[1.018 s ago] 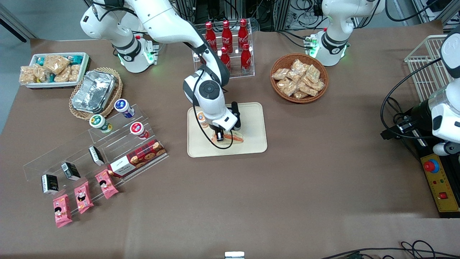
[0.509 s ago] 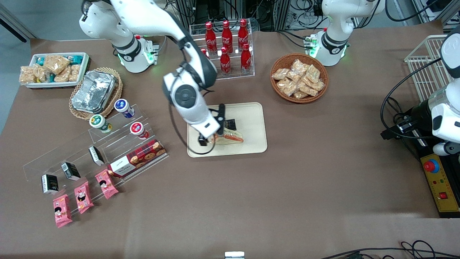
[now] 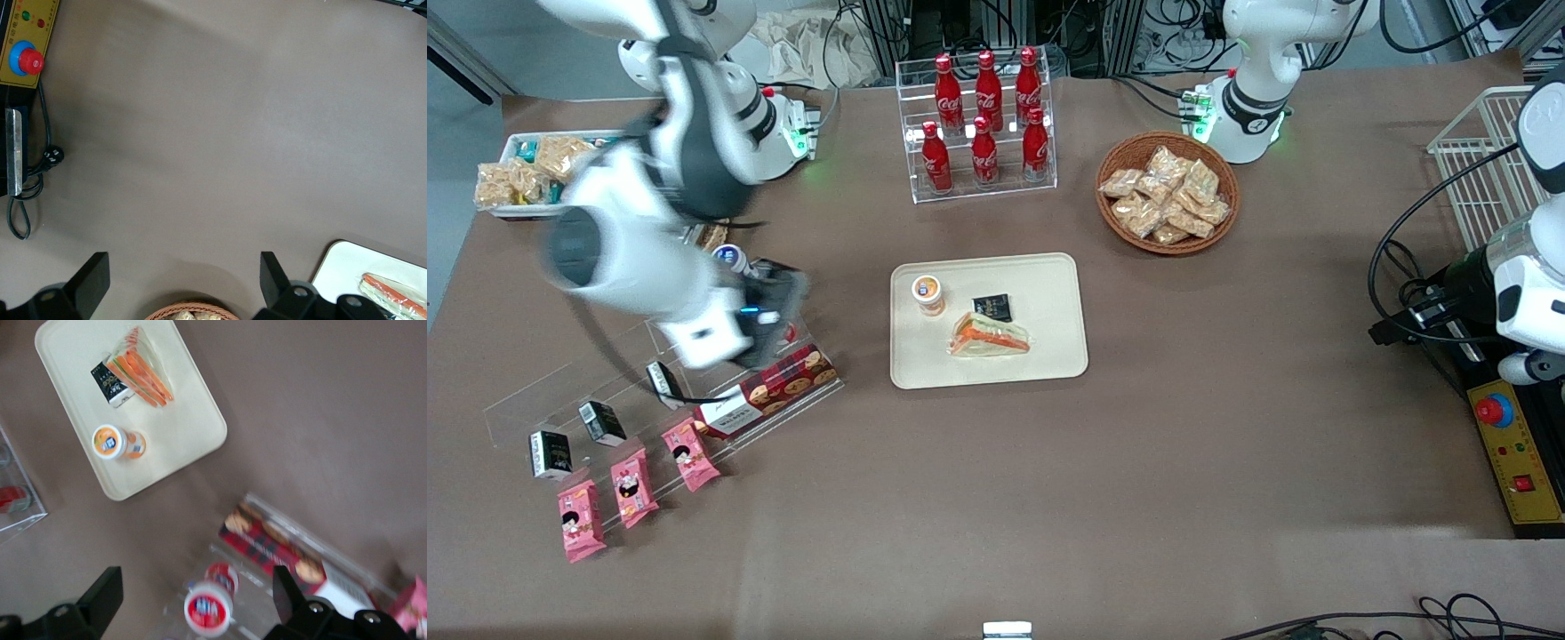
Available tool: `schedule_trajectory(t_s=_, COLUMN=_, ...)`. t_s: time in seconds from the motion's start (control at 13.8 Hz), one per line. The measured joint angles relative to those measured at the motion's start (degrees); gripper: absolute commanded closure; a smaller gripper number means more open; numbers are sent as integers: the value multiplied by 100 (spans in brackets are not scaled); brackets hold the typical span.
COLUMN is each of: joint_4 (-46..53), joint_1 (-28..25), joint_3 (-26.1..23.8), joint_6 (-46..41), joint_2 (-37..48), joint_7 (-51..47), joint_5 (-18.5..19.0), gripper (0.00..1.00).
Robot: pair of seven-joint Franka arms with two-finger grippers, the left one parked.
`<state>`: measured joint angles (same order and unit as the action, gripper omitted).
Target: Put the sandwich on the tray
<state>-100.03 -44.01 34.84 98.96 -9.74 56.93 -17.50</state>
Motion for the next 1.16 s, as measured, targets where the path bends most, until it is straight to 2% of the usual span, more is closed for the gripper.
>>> schedule_trajectory(t_s=0.15, joint_4=145, joint_1=1046, joint_3=-440, joint_6=-456, joint_2=276, joint_7=-241, joint_5=87, gripper=0)
schedule_trajectory(t_s=0.29, joint_4=213, joint_1=1738, joint_3=-870, joint_6=-682, joint_2=562, joint_7=-971, joint_5=361, gripper=0)
schedule_trajectory(t_s=0.44, joint_4=251, joint_1=1926, joint_3=-1144, joint_6=-757, joint_2=908, joint_7=-1942, joint_5=775, gripper=0)
schedule_trajectory(t_s=0.73, joint_4=264, joint_1=2143, joint_3=-1507, joint_6=-971, joint_2=1578, joint_7=-3701, joint_5=1232, gripper=0)
schedule_trajectory(t_s=0.87, joint_4=264, joint_1=2485, joint_3=-1726, joint_6=-989, joint_2=1740, joint_7=-4005, joint_5=1294, gripper=0)
schedule_trajectory(t_s=1.16, joint_4=248, joint_1=2902, joint_3=-1753, joint_6=-991, joint_2=1714, joint_7=-4095, joint_5=1468, gripper=0)
